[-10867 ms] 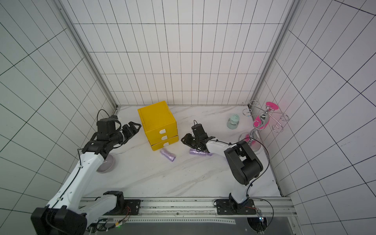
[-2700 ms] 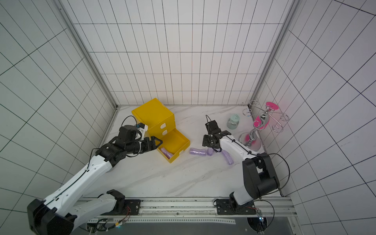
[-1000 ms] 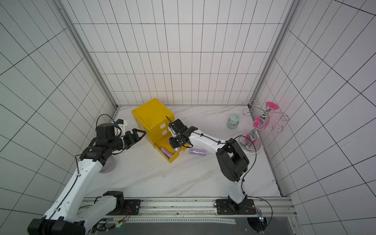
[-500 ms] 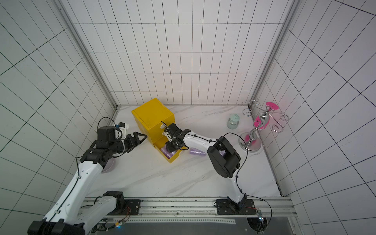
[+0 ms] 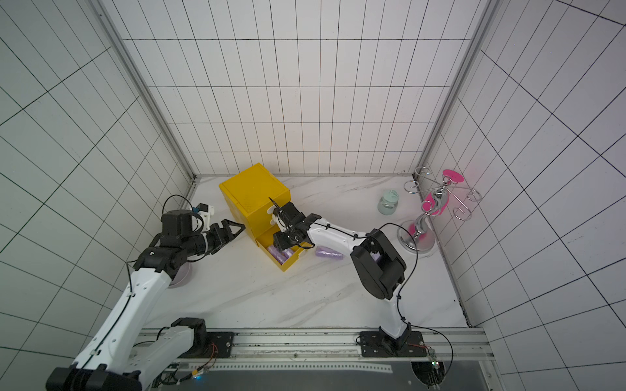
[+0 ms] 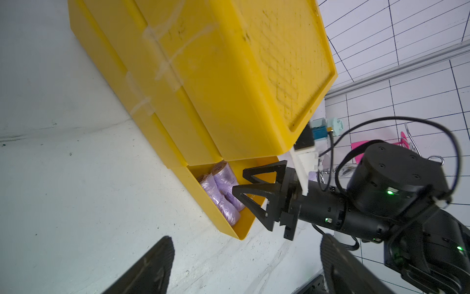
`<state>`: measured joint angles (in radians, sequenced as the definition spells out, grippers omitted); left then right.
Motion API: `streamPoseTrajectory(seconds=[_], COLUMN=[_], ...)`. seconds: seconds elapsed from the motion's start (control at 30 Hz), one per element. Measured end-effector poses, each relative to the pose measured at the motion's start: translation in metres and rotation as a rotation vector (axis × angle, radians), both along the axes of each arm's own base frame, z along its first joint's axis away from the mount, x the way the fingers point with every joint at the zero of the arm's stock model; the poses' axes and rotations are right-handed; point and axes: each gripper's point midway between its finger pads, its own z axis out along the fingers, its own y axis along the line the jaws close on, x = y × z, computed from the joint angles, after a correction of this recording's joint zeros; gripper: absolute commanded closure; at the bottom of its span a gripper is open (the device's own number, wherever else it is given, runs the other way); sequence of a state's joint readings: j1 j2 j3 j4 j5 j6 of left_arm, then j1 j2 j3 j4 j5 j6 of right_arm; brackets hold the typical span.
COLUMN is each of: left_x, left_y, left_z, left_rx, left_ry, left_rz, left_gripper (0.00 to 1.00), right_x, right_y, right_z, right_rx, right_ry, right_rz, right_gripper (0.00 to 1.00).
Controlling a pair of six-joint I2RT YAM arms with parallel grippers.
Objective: Sort the rolls of trash bags by color and place them into the drawer
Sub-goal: Place the roll of trash bags in the drawer, then pick up the roll of trash bags from the center of the board.
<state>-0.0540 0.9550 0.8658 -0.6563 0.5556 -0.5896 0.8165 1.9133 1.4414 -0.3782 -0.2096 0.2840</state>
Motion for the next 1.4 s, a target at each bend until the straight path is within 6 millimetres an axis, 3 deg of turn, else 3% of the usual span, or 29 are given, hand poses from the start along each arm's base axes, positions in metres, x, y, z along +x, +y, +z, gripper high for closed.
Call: streamPoseTrajectory(seconds=[0.17,0.3,0.4,0.5,0.57,0.63,1.07,1.4], left_x=[-0.002,-0.006,-0.01,-0.012,-0.011,-0.011,-0.011,-0.01], left_y=[-0.011,-0.033,-0.048,-0.06,-0.067,-0.072,-0.08,-0.081], left_z=[0.001,0.01,0.012,0.007,0.003,0.001,-0.013,-0.011], left_rx=[0.045,0.087,0.107,0.12,0.123,0.123,0.113,0.1], left_ry=[0.003,-0.024,-0.039,-0.029,-0.022,-0.016,0.027,0.02], left_rz=[-0.038,-0.1,-0.141,-0.167,-0.179,-0.19,-0.194,-0.191], left_gripper=[0.11,0.11,0.11,0.11,0.11,0.11,0.11,0.11], right_x=[0.004,0.012,0.024,0.03,0.032,0.028,0.005,-0.011], right_y=[-0.022,-0.066,-0.118,-0.173,-0.2,-0.215,-0.19,-0.177], right_z=[0.05,0.068,0.062,0.043,0.028,0.014,-0.062,-0.066], right_rx=[0.049,0.027,-0.017,-0.064,-0.097,-0.126,-0.148,-0.071], right_ry=[-0.102,-0.161,-0.162,-0.117,-0.083,-0.048,0.207,0.256], right_rz=[-0.07,-0.219,-0.378,-0.524,-0.59,-0.607,-0.415,-0.354], right_gripper=[0.39,0.35,0.37,0.36,0.32,0.27,0.22,0.21])
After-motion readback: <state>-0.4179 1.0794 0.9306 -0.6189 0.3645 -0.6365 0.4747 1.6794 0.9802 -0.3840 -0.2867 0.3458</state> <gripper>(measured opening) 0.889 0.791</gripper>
